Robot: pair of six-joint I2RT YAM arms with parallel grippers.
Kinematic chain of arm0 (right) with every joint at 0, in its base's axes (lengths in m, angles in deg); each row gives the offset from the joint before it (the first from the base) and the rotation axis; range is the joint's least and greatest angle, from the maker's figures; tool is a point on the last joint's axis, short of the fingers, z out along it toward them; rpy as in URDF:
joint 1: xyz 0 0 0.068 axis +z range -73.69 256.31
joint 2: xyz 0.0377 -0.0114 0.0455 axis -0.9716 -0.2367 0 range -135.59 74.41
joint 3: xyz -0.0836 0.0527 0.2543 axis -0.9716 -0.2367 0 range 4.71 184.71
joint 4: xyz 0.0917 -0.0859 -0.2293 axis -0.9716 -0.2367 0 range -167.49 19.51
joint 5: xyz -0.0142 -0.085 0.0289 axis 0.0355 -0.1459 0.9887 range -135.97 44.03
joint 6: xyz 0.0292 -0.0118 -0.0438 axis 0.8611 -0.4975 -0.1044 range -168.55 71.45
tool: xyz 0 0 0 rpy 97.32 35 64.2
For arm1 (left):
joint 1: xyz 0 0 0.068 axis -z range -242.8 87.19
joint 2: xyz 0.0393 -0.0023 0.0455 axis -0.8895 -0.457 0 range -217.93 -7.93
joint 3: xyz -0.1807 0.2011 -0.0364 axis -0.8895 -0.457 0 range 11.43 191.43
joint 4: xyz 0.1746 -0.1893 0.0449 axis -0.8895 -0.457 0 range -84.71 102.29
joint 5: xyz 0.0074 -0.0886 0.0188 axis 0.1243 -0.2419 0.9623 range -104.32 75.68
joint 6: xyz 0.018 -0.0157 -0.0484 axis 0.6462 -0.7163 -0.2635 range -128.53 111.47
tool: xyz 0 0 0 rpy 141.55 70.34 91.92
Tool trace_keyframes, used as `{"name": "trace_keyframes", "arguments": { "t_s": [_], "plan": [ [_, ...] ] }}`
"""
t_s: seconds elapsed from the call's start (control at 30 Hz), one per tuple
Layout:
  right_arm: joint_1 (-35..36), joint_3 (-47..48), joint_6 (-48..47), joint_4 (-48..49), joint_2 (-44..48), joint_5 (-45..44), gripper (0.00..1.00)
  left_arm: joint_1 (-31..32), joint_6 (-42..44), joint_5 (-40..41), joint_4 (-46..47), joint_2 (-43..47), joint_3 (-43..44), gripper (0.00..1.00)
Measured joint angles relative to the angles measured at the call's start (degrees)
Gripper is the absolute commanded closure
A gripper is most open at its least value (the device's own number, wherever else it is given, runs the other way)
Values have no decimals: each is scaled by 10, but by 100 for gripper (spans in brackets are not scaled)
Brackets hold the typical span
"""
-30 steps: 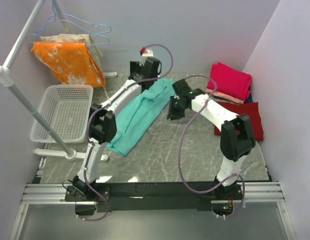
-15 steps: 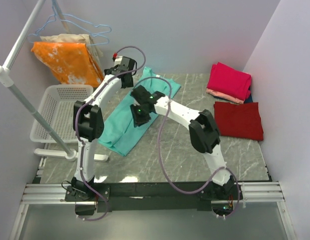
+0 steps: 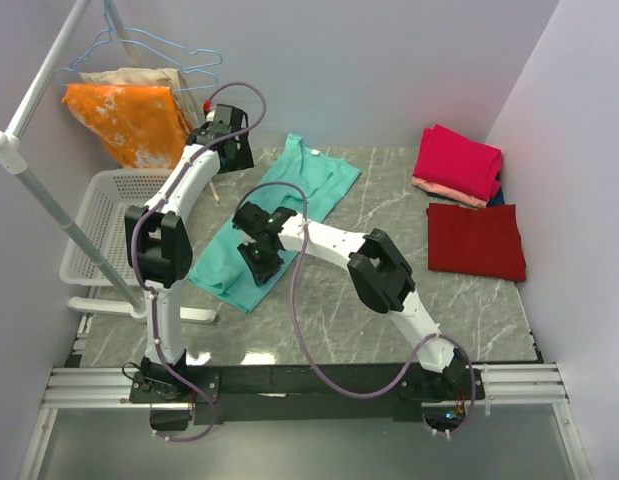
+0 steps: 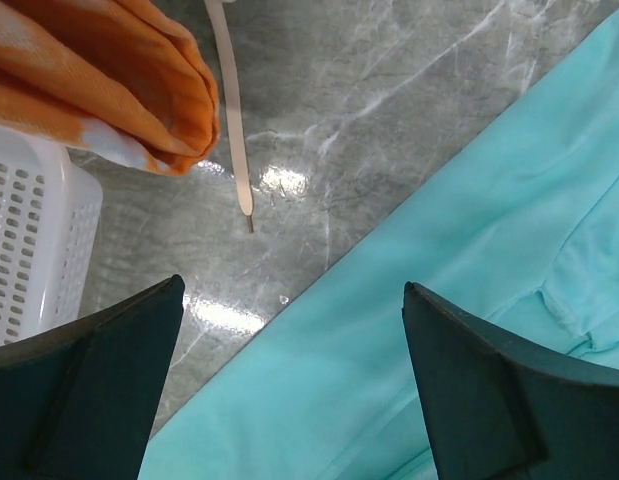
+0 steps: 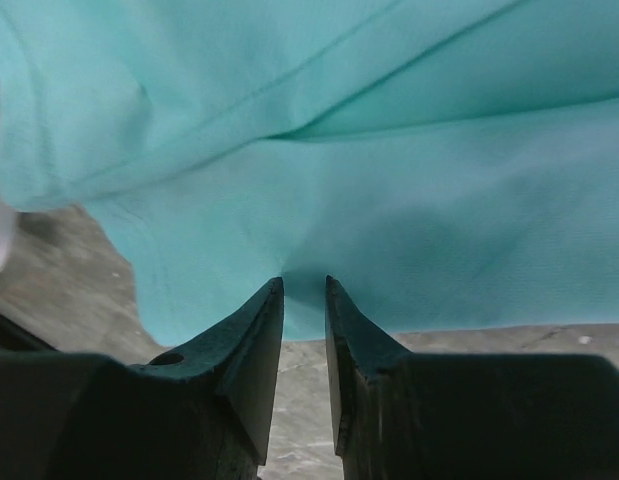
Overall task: Fold and stack the t-shirts
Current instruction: Fold the tshirt
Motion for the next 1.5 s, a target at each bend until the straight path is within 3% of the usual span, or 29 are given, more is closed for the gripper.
{"name": "trace_keyframes", "arguments": {
  "t_s": [0.33, 0.77, 1.5],
  "plan": [
    [13, -18, -5, 0, -9, -14, 71, -1, 0, -31, 1, 0, -4, 4],
    [13, -310, 31, 70, 165, -27, 73, -1, 2, -52, 0, 0, -7, 5],
    [10, -525, 109, 75, 307, -77, 79, 0, 28, -69, 0, 0, -14, 2]
  ]
}}
